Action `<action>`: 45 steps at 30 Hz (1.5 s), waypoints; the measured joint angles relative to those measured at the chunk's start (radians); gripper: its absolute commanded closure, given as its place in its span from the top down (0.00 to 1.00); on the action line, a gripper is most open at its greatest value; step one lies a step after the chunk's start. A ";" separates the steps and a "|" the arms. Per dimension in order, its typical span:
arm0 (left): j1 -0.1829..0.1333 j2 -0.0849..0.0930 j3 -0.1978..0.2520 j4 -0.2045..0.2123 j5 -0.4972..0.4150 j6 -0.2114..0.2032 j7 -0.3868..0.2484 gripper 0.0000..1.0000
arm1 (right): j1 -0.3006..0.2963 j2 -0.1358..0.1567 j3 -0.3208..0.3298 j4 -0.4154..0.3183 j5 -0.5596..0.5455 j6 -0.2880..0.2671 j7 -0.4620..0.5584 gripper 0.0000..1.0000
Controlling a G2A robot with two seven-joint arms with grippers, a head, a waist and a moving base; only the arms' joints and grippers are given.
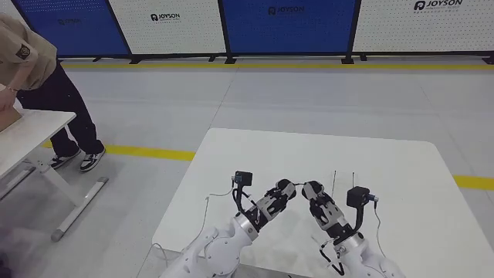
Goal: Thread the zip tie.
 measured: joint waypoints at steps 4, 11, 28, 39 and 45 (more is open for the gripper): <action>0.001 0.000 0.006 -0.003 -0.008 -0.027 -0.009 0.00 | 0.005 0.004 0.001 0.011 0.007 0.000 0.008 0.00; 0.003 0.001 0.005 -0.002 -0.004 -0.035 -0.009 0.00 | 0.016 0.008 0.003 0.022 0.022 0.000 0.026 0.02; -0.001 -0.002 0.018 -0.001 0.007 0.004 0.012 0.00 | -0.012 0.019 0.018 -0.002 -0.021 0.000 -0.012 0.12; 0.000 -0.003 0.023 0.001 0.009 0.004 0.017 0.00 | -0.019 0.020 0.023 -0.004 -0.035 0.000 -0.023 0.00; 0.005 -0.002 0.025 -0.004 0.016 -0.013 0.013 0.00 | -0.014 0.020 0.014 0.001 -0.046 0.000 -0.015 0.00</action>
